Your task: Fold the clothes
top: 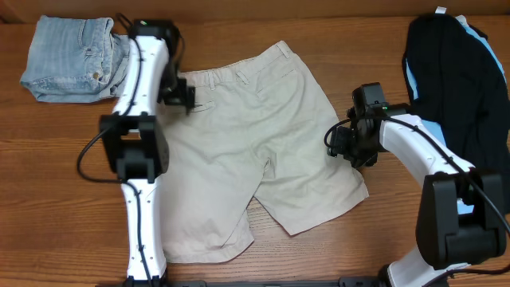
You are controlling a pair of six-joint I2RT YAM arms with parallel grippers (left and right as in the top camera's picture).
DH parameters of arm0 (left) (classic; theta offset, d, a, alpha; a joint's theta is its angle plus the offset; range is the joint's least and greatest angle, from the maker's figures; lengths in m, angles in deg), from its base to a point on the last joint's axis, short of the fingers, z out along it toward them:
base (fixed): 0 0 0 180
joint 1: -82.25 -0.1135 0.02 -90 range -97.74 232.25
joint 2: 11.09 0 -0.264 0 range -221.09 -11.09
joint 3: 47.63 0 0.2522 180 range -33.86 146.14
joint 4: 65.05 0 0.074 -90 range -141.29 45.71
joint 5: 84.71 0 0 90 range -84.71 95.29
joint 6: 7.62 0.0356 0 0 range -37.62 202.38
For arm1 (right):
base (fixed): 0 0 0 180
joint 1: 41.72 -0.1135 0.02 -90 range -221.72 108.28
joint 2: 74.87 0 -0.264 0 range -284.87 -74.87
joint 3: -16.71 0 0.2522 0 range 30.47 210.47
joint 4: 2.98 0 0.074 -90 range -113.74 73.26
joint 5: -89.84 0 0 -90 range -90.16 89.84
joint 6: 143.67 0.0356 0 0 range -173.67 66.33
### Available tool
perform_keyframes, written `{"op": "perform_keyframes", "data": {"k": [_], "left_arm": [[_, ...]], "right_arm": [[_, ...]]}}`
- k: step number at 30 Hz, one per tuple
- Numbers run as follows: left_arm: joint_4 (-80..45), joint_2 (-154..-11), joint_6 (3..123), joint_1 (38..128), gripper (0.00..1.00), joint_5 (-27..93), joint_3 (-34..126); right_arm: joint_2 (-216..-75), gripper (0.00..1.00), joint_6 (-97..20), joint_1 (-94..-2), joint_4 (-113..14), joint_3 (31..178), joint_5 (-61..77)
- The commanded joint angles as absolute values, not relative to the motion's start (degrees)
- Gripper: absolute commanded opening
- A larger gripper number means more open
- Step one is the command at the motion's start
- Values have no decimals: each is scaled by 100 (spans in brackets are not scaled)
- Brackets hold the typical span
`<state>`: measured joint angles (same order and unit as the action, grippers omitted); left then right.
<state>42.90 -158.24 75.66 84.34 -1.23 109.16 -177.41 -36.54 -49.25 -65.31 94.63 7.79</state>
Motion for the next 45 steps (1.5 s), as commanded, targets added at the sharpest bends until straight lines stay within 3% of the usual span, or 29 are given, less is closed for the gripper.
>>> {"op": "perform_keyframes", "data": {"k": [1, 4, 6, 7, 14, 24, 32, 33, 35, 36, 37, 45], "left_arm": [[3918, -14369, 7450, 8412, 100, -173, 11248], [3584, -13818, 7466, 8415, 100, 50, 11248], [3405, -13490, 7466, 8417, 100, 135, 11248], [3339, -13372, 7466, 8417, 100, 161, 11248], [2773, -13007, 7496, 8415, 100, 238, 11248], [2598, -13230, 8808, 8548, 100, 976, 11246], [2371, -13698, 9367, 8718, 100, 985, 11246], [2338, -13805, 9463, 8756, 100, 985, 11246], [2303, -14008, 9804, 8854, 100, 1097, 11246], [2299, -14141, 10226, 8928, 100, 1317, 11246], [2277, -14264, 10576, 8998, 100, 1492, 11246], [1484, -15236, 11426, 9687, 100, 1829, 11246]], "right_arm": [[-17761, 47, -3770, -4908, -6195, 9531, 333], [-17765, 27, -3879, -4912, -5976, 9501, 331], [-17767, 8, -3892, -4912, -5854, 9448, 322], [-17774, 4, -3890, -4912, -5825, 9437, 272], [-17776, 4, -3890, -4768, -5021, 9439, -469], [-17780, 4, -3823, -4243, -2918, 9439, -568], [-17780, 4, -3755, -3607, -2538, 9466, -391], [-17780, 16, -3785, -3520, -2580, 9479, -192], [-17780, 74, -3899, -3387, -2879, 9573, 394], [-17780, 96, -4052, -3330, -3189, 9671, 851], [-17778, 100, -4118, -3299, -3498, 9756, 1185], [-17640, 100, -4174, -3341, -5253, 9968, 1845]]}}
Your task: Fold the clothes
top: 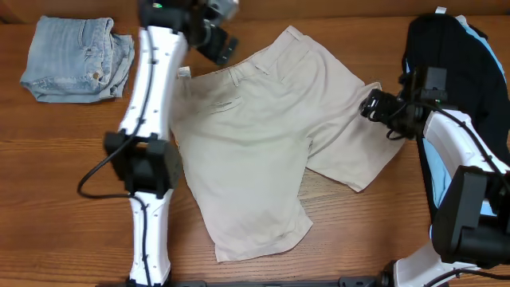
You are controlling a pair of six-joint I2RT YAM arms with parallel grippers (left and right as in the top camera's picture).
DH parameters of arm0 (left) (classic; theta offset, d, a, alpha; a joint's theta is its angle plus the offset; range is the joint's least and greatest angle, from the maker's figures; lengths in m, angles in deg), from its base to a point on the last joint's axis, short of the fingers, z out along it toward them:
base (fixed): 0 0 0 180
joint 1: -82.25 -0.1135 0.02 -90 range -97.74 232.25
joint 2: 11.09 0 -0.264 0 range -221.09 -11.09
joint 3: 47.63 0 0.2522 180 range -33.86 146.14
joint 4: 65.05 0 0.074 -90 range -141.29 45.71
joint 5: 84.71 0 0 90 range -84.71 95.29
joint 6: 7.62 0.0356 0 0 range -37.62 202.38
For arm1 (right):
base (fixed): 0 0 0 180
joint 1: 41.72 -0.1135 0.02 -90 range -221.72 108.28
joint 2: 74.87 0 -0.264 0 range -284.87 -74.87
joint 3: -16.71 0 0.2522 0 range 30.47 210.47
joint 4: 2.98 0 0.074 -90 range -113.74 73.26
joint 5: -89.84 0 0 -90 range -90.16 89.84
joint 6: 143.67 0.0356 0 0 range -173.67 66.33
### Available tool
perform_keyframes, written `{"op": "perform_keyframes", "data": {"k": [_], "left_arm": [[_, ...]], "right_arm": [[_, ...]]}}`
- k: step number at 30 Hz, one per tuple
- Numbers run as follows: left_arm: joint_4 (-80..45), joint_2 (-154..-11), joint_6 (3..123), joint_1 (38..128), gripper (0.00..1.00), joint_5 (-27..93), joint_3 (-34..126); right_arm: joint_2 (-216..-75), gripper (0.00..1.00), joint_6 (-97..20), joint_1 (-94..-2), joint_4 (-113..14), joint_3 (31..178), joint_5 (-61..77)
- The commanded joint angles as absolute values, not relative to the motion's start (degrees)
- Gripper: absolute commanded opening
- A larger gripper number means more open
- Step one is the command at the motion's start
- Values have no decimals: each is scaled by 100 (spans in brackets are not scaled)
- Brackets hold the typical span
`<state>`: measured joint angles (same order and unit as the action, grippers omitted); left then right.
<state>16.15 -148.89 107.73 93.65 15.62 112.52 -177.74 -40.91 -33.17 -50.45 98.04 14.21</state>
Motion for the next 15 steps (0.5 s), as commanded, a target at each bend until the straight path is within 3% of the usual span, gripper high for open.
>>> {"op": "perform_keyframes", "data": {"k": [1, 8, 12, 15], "left_arm": [[1381, -15400, 11461, 9818, 100, 1752, 11246], [1169, -16156, 11450, 10277, 100, 1346, 11246], [1097, -16524, 11006, 10305, 100, 1302, 11246], [1149, -16672, 10300, 10244, 100, 596, 11246]], "right_arm": [[-17619, 100, -4174, -3341, -5449, 9968, 1841], [-17608, 100, -4218, -3341, -6162, 9968, 1797], [-17608, 100, -4218, -3345, -6322, 9966, 1795], [-17608, 100, -4214, -3347, -6381, 9966, 1797]]}}
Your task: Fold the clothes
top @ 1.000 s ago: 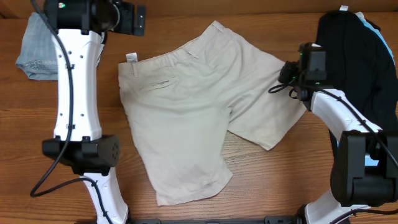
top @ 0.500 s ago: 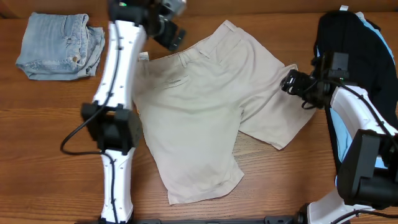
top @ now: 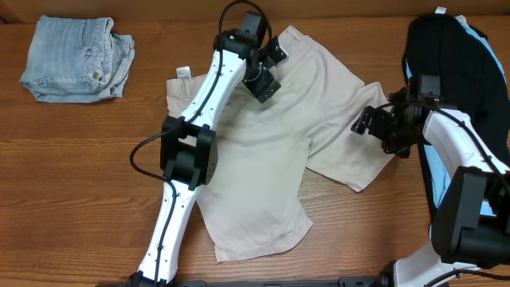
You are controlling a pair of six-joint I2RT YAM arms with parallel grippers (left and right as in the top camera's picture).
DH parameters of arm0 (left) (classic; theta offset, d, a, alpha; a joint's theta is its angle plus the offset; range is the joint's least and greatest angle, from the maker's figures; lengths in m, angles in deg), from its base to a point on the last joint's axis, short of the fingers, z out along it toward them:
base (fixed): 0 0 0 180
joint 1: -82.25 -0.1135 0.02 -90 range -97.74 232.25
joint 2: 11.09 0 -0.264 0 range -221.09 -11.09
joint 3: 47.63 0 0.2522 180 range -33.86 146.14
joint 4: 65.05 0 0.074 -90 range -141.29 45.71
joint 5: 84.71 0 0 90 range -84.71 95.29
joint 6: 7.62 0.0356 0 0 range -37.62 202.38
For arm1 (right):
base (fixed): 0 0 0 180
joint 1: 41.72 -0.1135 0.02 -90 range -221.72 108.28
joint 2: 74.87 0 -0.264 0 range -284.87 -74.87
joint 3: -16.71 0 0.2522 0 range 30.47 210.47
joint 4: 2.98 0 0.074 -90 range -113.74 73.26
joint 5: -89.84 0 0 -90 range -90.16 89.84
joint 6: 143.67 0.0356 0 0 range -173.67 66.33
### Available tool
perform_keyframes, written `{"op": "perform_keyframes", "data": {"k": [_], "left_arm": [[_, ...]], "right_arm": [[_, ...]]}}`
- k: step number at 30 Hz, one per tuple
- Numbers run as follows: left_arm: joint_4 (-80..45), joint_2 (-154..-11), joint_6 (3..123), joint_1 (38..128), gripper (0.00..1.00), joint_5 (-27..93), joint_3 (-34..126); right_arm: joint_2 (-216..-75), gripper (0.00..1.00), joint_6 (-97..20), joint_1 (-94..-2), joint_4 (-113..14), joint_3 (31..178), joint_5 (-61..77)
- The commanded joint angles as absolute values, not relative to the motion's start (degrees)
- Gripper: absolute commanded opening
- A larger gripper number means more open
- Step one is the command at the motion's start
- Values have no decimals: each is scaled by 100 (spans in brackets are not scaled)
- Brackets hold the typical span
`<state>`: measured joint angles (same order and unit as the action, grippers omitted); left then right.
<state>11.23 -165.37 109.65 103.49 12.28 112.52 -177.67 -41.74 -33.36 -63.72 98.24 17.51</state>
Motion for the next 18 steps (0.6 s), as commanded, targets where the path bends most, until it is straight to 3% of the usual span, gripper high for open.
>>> {"op": "perform_keyframes", "data": {"k": [1, 10, 12, 18], "left_arm": [[1184, -16688, 10145, 10222, 100, 430, 11246], [2743, -16935, 8429, 9422, 100, -108, 11215], [3549, -17114, 7785, 8928, 100, 244, 11206], [4386, -17149, 7702, 8484, 100, 1020, 11204]], "right_arm": [[-17608, 100, -4209, -3347, -6383, 9966, 1797], [-17608, 100, -4144, -3489, -6400, 9955, 1751], [-17608, 100, -4089, -3557, -6418, 9955, 1664], [-17601, 100, -3995, -3566, -6614, 9957, 1644]]}}
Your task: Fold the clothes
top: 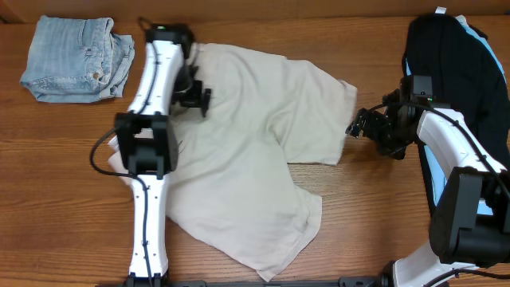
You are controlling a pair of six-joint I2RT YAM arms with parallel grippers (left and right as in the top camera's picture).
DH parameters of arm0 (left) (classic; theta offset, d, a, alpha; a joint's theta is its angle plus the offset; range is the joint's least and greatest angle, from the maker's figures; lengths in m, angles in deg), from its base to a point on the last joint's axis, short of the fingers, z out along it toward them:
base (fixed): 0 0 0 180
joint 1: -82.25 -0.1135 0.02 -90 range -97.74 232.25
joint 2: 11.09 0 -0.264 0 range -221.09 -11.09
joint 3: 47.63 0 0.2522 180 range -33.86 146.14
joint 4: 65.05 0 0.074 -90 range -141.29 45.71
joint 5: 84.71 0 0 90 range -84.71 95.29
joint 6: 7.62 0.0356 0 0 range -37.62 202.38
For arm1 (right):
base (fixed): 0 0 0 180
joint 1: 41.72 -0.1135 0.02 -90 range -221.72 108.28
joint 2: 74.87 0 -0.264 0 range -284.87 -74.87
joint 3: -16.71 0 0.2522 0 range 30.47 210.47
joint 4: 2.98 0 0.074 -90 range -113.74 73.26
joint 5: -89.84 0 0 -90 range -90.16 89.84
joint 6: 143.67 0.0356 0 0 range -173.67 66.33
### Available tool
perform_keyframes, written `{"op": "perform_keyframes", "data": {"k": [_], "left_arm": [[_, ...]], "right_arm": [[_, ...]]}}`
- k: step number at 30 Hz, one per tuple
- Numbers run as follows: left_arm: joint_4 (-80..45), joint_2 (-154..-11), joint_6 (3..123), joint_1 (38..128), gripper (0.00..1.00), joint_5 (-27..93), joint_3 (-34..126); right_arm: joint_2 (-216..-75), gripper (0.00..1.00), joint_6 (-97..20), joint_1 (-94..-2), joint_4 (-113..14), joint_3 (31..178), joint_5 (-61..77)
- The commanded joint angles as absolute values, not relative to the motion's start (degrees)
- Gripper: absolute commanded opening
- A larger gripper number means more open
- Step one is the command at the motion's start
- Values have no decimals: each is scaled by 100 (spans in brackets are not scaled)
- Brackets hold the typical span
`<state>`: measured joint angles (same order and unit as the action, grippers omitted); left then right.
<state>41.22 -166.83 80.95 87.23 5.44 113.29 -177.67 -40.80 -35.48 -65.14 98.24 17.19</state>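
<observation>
Beige shorts (255, 151) lie spread across the middle of the table, smooth side up, one leg reaching the front edge. My left gripper (198, 97) sits over the cloth near its upper left part. The overhead view does not show whether its fingers are pinching fabric. My right gripper (357, 127) is at the right edge of the shorts, touching or just off the hem, and how its jaws stand is unclear.
A folded pair of light denim shorts (76, 60) lies at the back left corner. A heap of black and light-blue clothes (458, 80) fills the back right, just behind my right arm. Bare wood (382, 223) shows at the front right.
My left gripper went from the back middle of the shorts to their upper left. The shorts have shifted left and now lie wider, with no pockets or label showing. My right gripper stayed near the right hem.
First the shorts lay flat, pockets up, with my left gripper at the waistband's left end and my right at the right leg hem. Then both grippers were farther back and the shorts had swung round. Now the shorts lie spread with the other face up.
</observation>
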Motion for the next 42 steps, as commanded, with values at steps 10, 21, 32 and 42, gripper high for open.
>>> {"op": "perform_keyframes", "data": {"k": [10, 21, 32, 42], "left_arm": [[4548, -16493, 7483, 8452, 100, 808, 11241], [4360, -13938, 7291, 8447, 100, 176, 11263], [4452, -12170, 7293, 8447, 100, -132, 11263], [4550, -11033, 7317, 8447, 100, -814, 11261]], "right_arm": [[-16499, 100, -4019, -3566, -7089, 10235, 1640], [-14851, 100, -4017, -3566, -8212, 10674, 1642], [-13656, 100, -3954, -3568, -9316, 10672, 1670], [-13002, 100, -3884, -3568, -9709, 10672, 1649]]}}
